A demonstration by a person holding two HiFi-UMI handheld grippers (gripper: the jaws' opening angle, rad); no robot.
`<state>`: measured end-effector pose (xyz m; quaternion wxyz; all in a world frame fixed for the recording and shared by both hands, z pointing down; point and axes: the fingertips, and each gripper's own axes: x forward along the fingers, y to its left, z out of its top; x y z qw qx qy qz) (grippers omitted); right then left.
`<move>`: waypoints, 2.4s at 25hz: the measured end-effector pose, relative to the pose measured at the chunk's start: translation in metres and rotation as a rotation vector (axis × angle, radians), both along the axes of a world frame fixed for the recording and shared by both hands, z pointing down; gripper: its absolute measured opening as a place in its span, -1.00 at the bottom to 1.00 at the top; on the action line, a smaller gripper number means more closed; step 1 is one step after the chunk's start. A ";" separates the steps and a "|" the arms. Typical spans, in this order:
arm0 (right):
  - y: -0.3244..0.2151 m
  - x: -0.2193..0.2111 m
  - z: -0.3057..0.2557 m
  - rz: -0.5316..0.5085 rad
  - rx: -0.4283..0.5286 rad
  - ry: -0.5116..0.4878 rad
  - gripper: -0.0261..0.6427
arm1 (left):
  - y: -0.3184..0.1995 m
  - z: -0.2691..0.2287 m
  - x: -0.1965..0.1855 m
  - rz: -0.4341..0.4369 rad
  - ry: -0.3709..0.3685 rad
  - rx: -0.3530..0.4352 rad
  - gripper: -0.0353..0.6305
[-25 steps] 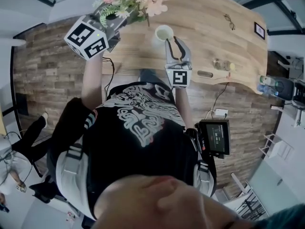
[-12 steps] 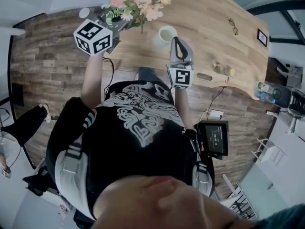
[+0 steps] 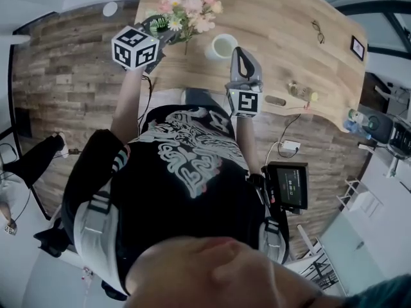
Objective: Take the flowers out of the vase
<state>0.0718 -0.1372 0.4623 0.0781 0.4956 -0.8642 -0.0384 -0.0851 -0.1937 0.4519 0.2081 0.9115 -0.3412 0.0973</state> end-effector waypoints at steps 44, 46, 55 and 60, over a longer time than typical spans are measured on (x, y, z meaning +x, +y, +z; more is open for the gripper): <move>-0.068 0.030 0.020 0.052 -0.088 -0.072 -0.92 | -0.069 0.222 0.039 -0.052 -0.032 -0.469 -0.74; -0.067 0.031 0.020 0.047 -0.082 -0.069 -0.92 | -0.067 0.222 0.041 -0.043 -0.044 -0.456 -0.67; -0.063 0.033 0.024 0.047 -0.081 -0.082 -0.92 | -0.071 0.215 0.045 -0.062 -0.022 -0.415 -0.16; -0.062 0.040 0.025 0.064 -0.091 -0.075 -0.92 | -0.072 0.201 0.034 -0.118 -0.008 -0.371 -0.18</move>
